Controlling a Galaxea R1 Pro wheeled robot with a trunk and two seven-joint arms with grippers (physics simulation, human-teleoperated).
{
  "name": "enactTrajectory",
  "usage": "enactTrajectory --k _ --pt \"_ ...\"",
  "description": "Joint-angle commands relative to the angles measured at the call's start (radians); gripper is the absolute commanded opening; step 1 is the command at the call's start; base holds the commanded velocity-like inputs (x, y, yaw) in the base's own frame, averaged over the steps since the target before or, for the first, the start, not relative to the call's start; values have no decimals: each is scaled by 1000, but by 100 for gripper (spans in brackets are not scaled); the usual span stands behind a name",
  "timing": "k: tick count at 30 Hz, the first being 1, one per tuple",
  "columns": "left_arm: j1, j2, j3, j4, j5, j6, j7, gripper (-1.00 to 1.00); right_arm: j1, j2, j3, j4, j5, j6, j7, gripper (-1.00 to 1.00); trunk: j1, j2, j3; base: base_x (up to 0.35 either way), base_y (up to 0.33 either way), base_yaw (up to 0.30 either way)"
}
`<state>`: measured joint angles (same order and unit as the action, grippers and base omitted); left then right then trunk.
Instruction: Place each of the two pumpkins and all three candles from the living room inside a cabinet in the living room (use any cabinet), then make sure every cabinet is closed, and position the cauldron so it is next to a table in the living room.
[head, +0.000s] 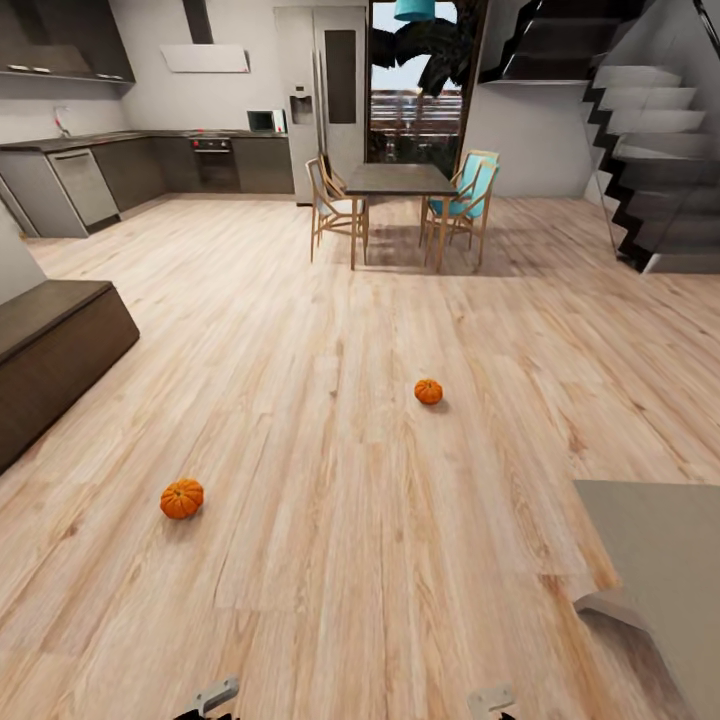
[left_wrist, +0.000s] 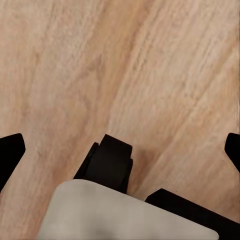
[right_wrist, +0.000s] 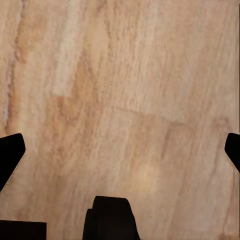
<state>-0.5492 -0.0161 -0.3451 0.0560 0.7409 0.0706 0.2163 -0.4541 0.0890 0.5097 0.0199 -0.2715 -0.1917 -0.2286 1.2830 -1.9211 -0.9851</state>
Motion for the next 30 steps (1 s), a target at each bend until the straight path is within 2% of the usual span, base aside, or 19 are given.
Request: enactTrajectory --k 1,12,30 --pt "0 0 0 0 0 0 0 100 0 0 0 0 0 0 0 100 0 0 0 330 0 0" --pt "0 1 0 0 0 0 0 100 0 0 0 0 0 0 0 100 0 0 0 330 -52 60" --pt "0 1 0 1 0 0 0 100 0 0 0 0 0 0 0 100 0 0 0 330 -128 258"
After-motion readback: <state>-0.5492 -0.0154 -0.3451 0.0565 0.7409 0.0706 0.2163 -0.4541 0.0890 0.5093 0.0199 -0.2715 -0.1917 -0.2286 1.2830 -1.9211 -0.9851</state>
